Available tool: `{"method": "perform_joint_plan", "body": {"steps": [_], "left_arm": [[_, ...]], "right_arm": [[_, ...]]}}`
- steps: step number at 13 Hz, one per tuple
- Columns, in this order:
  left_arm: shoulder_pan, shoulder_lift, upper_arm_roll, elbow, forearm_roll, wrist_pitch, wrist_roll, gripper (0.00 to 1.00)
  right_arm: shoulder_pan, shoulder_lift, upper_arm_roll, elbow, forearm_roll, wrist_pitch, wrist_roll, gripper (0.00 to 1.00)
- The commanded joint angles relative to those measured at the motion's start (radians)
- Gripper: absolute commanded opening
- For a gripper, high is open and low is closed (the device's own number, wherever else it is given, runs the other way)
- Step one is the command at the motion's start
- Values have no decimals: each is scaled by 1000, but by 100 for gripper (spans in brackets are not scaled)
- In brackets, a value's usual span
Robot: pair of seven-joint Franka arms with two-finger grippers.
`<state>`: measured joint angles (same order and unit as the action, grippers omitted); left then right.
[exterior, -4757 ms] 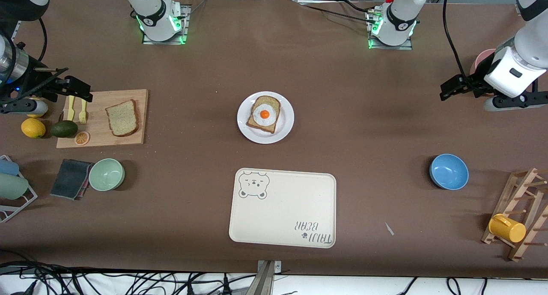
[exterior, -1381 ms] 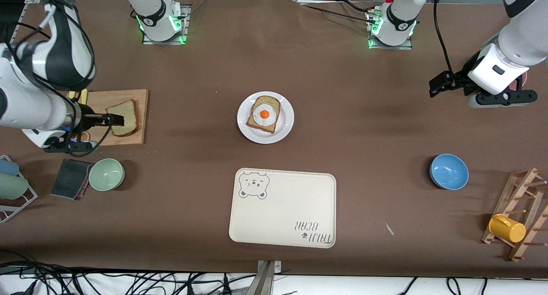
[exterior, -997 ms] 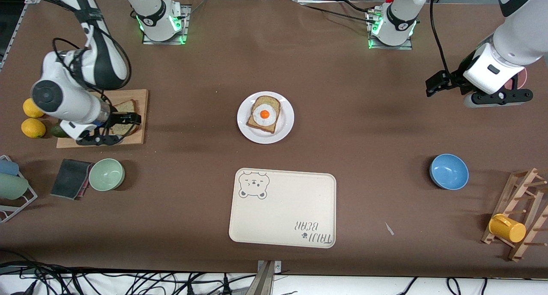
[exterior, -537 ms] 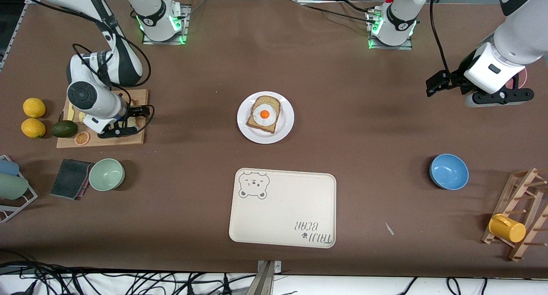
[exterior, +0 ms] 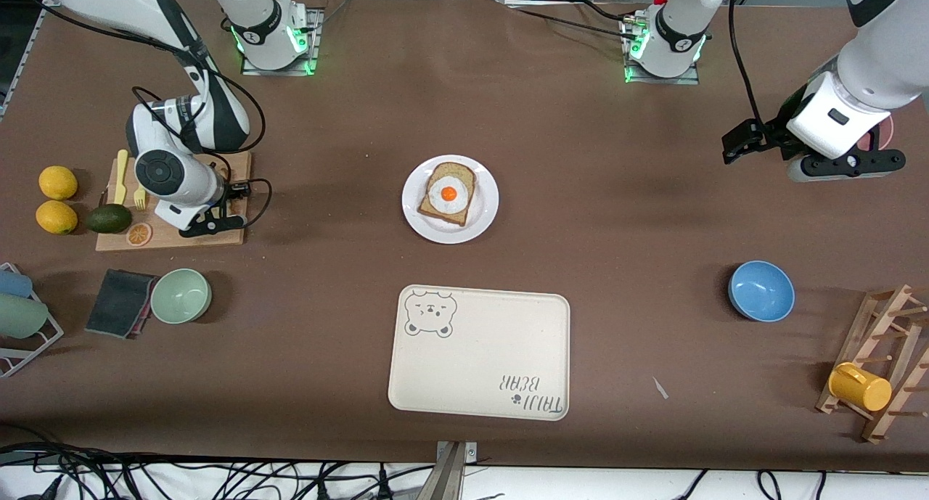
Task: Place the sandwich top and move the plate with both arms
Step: 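Lower the right gripper onto the bread slice on the cutting board, then grasp the bread slice with the right gripper and lift it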
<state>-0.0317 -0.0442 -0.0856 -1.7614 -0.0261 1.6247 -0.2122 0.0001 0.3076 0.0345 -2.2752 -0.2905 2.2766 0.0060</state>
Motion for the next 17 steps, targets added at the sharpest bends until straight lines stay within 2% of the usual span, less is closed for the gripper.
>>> {"method": "perform_joint_plan", "body": {"steps": [1,4,6,10,14,17], "left_arm": [[3,-5,-3,17,-18,-23,-9,100],[3,-5,-3,17,-18,-23,-9,100],[3,-5,-3,17,-18,-23,-9,100],[3,-5,-3,17,-18,-23,-9,100],[3,-5,-3,19,-18,-23,-9,100],[3,-5,-3,17,-18,-25,-9,100]], "right_arm": [[1,31,2,17,-27,14,23,33],[-2,61,2,43,-44,14,23,22],[1,65,2,59,-44,6,20,0],[4,65,2,91,-44,-32,19,0],[79,65,4,244,-32,-263,43,0],[190,67,4,417,-21,-458,74,0]]}}
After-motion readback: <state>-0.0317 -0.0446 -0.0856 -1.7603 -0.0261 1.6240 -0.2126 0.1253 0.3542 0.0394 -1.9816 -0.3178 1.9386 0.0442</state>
